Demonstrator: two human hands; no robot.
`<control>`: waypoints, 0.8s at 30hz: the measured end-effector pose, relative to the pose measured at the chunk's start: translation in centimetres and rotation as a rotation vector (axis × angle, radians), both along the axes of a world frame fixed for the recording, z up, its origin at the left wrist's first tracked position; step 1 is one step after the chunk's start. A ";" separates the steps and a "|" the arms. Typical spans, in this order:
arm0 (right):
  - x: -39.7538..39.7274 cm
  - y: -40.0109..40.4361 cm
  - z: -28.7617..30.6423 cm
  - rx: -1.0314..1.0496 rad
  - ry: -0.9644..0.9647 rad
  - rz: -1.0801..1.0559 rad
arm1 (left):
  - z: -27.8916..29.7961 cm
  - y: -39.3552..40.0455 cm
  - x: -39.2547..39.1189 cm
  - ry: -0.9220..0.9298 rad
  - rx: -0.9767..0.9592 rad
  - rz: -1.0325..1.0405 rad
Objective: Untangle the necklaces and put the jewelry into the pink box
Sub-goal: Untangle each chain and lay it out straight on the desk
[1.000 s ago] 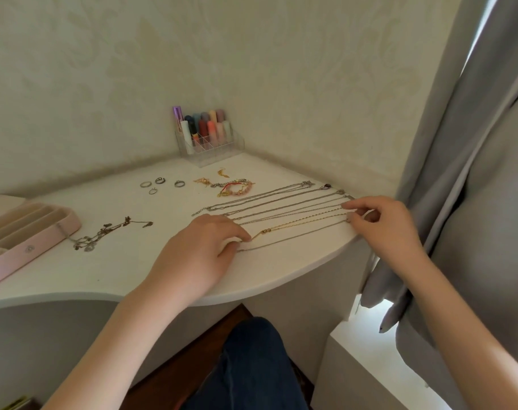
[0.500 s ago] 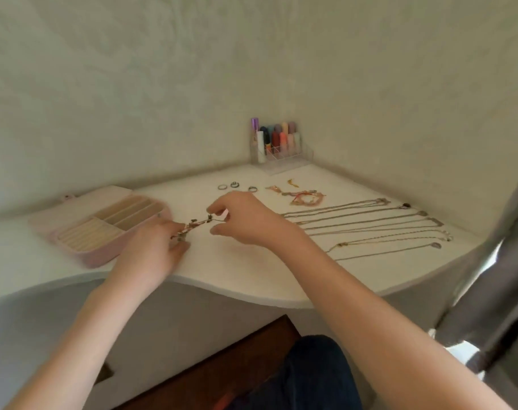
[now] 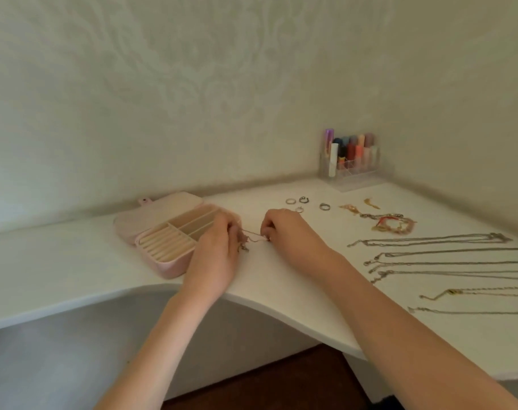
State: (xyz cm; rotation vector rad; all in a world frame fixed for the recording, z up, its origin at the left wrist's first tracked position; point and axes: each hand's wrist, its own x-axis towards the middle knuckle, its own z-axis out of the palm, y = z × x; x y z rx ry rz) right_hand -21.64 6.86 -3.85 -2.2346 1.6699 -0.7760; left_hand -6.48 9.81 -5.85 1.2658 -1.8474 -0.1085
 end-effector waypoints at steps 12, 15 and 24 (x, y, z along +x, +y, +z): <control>0.0 0.3 -0.7 -0.014 -0.033 0.037 | -0.3 -0.1 2.2 -0.098 -0.029 -0.125; 0.3 0.3 -0.9 -0.027 -0.015 0.066 | -0.5 0.1 2.8 -0.101 -0.057 -0.093; 2.2 1.3 -0.6 -0.001 -0.268 0.227 | 0.8 -0.5 2.0 0.314 0.178 -0.194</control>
